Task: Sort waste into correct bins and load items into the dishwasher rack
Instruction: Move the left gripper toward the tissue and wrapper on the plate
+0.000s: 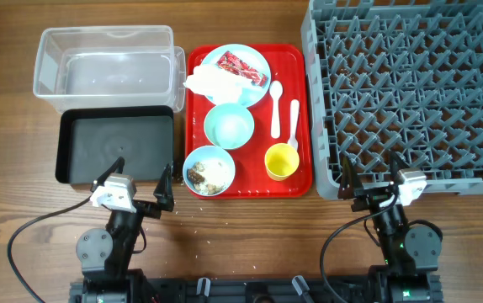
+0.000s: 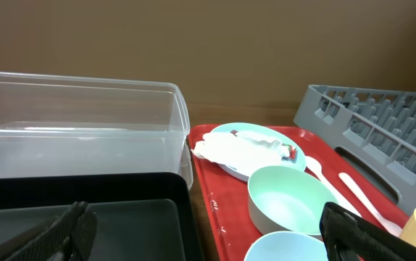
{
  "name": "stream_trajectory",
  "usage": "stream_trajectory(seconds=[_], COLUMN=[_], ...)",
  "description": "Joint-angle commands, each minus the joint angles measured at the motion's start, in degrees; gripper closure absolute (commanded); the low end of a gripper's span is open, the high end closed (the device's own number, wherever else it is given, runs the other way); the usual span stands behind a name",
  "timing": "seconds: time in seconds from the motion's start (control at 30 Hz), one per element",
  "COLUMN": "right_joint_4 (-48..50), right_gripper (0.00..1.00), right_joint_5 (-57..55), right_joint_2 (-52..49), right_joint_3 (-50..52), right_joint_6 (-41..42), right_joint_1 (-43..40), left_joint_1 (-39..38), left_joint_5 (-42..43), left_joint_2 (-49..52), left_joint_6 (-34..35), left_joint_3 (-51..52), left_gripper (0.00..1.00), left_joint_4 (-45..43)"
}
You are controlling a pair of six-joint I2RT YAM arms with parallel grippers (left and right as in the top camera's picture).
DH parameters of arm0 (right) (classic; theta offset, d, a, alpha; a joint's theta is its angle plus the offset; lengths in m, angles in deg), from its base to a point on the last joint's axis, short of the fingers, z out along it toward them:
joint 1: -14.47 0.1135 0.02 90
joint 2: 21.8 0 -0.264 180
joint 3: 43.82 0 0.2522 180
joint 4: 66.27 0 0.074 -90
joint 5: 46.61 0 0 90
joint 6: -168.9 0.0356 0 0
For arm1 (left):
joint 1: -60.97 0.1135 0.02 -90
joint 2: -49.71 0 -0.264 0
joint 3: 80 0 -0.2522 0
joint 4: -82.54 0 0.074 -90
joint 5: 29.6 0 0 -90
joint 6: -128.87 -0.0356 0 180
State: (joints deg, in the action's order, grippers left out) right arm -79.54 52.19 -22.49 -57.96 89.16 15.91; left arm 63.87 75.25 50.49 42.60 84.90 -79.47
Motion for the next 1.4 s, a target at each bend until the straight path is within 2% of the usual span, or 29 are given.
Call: stream_trajectory(seconds=[0.0, 0.97, 1.1, 1.2, 1.3, 1.37], right_joint_4=[0.2, 0.2, 0.2, 0.4, 7.5, 10.2], right_gripper=[0.0, 0.0, 0.0, 0.0, 0.01, 0.0], right_joint_5=[0.3, 0.3, 0.3, 0.3, 5.1, 5.5], right_joint_2=[0.1, 0.1, -1.2, -1.8, -1.8, -1.8], right_joint_3=[0.1, 0.1, 0.1, 0.1, -0.2, -2.7], right_joint_6=[0.4, 0.4, 0.5, 2.8, 0.0, 0.0], right_joint_1=[-0.2, -0.2, -0.2, -0.2, -0.2, -0.2], left_joint_1=[0.2, 0.2, 0.2, 0.2, 0.2, 0.2], left_joint_5=[-0.5, -0.5, -2.6, -1.9, -1.6, 1.8], left_joint_2=[-0.6, -0.6, -0.6, -0.6, -0.6, -0.4], left_joint_6=[-0.3, -0.3, -0.3, -0.3, -0.3, -0.3], left_joint_3=[0.5, 0.5, 0.5, 0.5, -1.1, -4.4], left_gripper=[0.0, 0.0, 0.0, 0.0, 0.0, 0.0], left_joint_4=[-0.2, -0.4, -0.6, -1.4, -3.6, -3.5])
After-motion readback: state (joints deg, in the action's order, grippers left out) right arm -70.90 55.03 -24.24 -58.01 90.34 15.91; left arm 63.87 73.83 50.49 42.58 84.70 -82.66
